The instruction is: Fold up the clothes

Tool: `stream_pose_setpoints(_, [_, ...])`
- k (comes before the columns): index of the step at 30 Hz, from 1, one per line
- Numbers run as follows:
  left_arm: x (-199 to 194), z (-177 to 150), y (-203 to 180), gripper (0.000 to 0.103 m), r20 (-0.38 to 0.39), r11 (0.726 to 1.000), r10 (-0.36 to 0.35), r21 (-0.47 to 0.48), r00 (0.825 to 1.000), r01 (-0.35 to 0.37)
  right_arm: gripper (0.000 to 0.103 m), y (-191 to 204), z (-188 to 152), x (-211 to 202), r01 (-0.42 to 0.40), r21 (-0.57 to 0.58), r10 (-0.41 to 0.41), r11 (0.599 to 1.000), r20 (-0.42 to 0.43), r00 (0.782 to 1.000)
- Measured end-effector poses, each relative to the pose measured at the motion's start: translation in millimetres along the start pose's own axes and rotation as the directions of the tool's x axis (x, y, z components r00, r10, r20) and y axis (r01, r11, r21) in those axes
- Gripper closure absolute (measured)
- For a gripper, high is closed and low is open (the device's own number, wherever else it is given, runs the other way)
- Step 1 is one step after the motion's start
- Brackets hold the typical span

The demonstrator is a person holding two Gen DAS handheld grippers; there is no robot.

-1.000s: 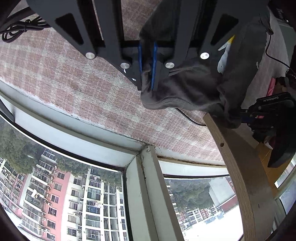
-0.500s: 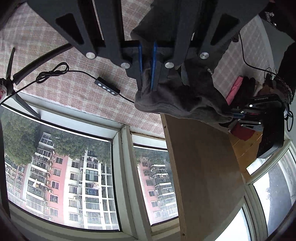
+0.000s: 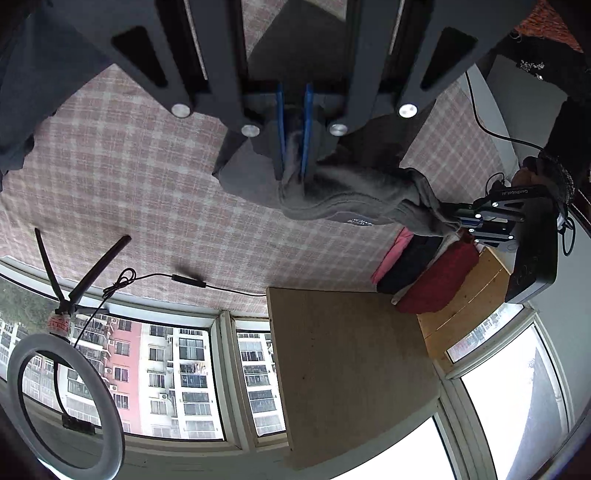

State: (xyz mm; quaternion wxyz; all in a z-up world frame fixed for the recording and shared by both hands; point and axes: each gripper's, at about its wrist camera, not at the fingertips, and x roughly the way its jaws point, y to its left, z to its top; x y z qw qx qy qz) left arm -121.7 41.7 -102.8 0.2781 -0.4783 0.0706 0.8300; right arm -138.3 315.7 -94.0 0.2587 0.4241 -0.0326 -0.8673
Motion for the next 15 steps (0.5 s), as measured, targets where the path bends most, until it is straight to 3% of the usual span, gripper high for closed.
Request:
stream_pose_setpoints(4, [17.2, -47.2, -14.7, 0.094, -0.073, 1.0, -0.021, -0.016, 0.997, 0.02, 0.093, 9.0, -66.5, 17.8, 0.042, -0.027, -0.045, 0.999, -0.111, 0.993])
stream_pose_setpoints(7, [21.1, -78.9, -23.9, 0.091, -0.152, 0.999, -0.04, -0.022, 0.988, 0.037, 0.086, 4.8, -118.7, 38.2, 0.071, 0.003, -0.066, 0.997, -0.305, 0.95])
stream_pose_setpoints(8, [22.4, -89.5, -27.0, 0.091, -0.179, 0.999, -0.046, -0.025, 0.983, 0.042, 0.086, 2.5, -130.4, 34.2, 0.075, 0.018, -0.065, 0.997, -0.325, 0.943])
stream_pose_setpoints(10, [19.7, -105.4, -30.9, 0.09, -0.213, 0.998, -0.055, -0.033, 0.976, 0.049, 0.086, -0.7, -137.0, 13.2, 0.057, 0.053, -0.039, 0.997, -0.293, 0.955])
stream_pose_setpoints(11, [11.2, -103.1, -29.6, 0.086, -0.196, 0.998, -0.054, -0.038, 0.979, 0.047, 0.085, -2.0, -133.8, 2.5, 0.055, 0.066, -0.036, 0.996, -0.259, 0.965])
stream_pose_setpoints(13, [-0.5, -91.8, -27.7, 0.083, -0.148, 0.999, -0.043, -0.034, 0.988, 0.038, 0.071, -3.8, -121.2, -8.0, 0.05, 0.082, -0.033, 0.995, -0.193, 0.981])
stream_pose_setpoints(15, [1.9, -75.6, -29.4, 0.082, -0.108, 1.0, -0.023, -0.006, 0.994, 0.023, 0.069, -4.6, -107.7, -11.0, 0.045, 0.09, -0.032, 0.995, -0.144, 0.989])
